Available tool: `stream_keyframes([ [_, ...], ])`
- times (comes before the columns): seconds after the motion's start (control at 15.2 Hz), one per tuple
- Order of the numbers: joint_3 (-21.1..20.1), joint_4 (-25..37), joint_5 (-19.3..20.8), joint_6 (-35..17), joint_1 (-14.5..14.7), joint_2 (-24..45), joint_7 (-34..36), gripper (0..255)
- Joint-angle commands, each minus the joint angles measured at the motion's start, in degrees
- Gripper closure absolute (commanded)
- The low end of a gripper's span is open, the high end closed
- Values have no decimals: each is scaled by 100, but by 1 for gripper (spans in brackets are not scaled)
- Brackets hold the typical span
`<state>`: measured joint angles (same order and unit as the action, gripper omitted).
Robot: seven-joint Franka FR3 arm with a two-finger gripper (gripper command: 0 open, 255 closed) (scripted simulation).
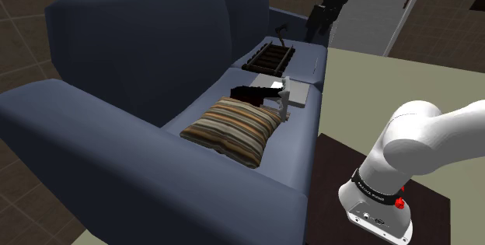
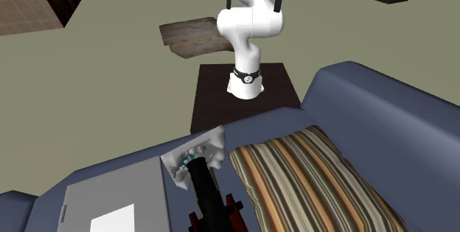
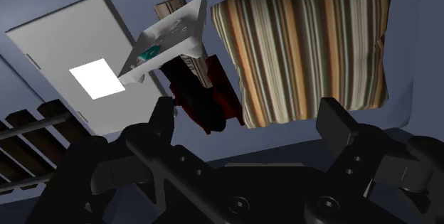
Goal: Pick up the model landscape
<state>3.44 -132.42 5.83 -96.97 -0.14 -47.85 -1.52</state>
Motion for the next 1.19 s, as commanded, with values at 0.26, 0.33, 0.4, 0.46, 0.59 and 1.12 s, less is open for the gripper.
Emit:
stream_keyframes([
  [0.26, 219, -157, -170, -561, -220, 586, 442, 0],
  [0.33, 276, -188, -219, -700, -270, 740, 545, 0],
  [0.4, 333, -216, -270, -839, -318, 896, 645, 0],
  [0.46, 391, -241, -324, -977, -363, 1054, 741, 0],
  [0.59, 510, -283, -444, -1251, -447, 1378, 922, 0],
  [1.12, 1024, -346, -1115, -2301, -674, 2756, 1466, 0],
])
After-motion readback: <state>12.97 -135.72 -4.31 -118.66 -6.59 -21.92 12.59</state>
